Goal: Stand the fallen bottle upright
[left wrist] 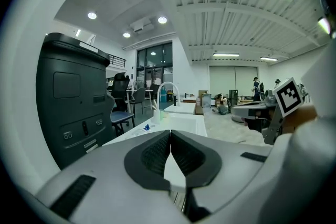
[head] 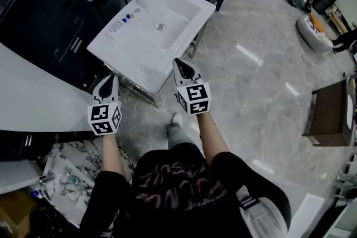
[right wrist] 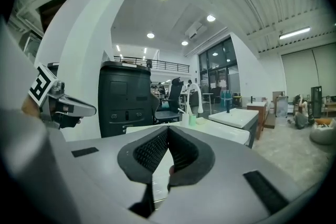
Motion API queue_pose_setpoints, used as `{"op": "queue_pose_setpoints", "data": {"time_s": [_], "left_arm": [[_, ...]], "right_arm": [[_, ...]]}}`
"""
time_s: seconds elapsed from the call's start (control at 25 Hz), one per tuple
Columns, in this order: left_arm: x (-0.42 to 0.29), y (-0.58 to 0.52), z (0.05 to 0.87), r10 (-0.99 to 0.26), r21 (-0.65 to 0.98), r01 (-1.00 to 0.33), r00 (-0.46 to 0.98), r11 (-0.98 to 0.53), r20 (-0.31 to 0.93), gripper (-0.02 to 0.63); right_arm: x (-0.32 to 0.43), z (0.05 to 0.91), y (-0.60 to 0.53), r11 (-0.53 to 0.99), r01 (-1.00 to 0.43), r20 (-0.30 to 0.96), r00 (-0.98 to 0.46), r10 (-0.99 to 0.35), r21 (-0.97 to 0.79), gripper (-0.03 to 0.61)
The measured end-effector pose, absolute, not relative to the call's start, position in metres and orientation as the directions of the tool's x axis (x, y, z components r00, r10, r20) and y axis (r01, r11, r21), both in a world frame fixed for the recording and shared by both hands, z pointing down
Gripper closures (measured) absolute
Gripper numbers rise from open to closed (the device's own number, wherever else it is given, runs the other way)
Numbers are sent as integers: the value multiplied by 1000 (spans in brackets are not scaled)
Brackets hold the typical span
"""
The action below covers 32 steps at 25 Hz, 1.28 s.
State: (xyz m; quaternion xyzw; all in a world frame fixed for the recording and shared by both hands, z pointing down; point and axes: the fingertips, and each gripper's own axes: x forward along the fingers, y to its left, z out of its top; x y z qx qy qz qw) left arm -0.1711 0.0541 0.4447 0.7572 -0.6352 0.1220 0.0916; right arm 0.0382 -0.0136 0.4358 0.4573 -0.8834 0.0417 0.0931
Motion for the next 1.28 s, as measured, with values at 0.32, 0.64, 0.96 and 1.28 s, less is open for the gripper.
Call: {"op": "queue_pose_setpoints", "data": {"time_s": [0.32, 0.64, 0.96, 1.28], "left_arm": [[-157, -52, 445, -938, -28, -992, 108, -124, 331, 597], [-143, -112, 438, -940, -45, -997, 47, -66, 337, 597], [-143, -129, 433, -934, -79, -996, 7, -38, 357, 597], [-151, -150, 434, -939, -74, -996, 18, -46, 345, 597]], "right_arm": [[55, 441, -132, 605, -796, 215, -593, -776, -15, 565], [61, 443, -196, 658, -753, 227, -646, -728, -33, 565], [54, 438, -223, 689, -722, 209, -685, -698, -62, 565], [42, 440, -234, 693, -715, 196, -695, -692, -87, 565]]}}
